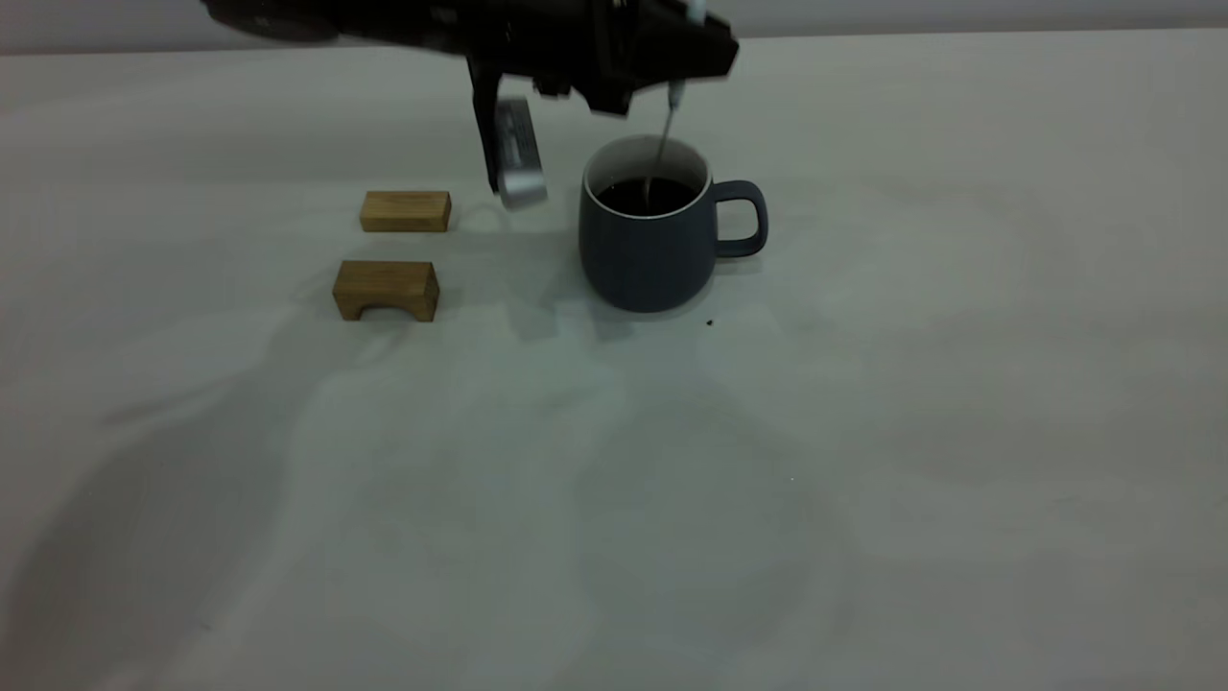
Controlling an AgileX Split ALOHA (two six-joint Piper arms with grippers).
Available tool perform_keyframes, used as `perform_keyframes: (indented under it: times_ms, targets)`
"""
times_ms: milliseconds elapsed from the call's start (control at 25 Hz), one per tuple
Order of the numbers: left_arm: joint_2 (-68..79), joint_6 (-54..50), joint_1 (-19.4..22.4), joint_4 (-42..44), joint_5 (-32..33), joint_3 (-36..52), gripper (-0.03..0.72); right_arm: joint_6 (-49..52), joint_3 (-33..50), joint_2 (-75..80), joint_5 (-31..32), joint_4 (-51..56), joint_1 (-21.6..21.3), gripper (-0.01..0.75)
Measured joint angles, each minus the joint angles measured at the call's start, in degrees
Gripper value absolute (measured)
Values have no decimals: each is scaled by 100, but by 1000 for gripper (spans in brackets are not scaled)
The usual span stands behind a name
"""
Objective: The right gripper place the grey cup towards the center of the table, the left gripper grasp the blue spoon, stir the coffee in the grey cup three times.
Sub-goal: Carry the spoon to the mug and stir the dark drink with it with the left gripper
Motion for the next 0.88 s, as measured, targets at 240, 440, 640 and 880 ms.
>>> perform_keyframes:
  times_ms: [240, 440, 640, 880]
  targets:
    - [136, 0, 3, 7, 31, 0, 142, 0, 0, 0, 0, 0, 0, 239]
    - [136, 0, 126, -5, -233, -22, 142, 0, 0, 0, 0, 0, 0, 239]
    - [378, 0, 2, -27, -414, -501, 142, 0, 0, -2, 0, 0, 0, 239]
    - [561, 0, -272, -14, -257, -742, 142, 0, 0, -2, 0, 0, 0, 239]
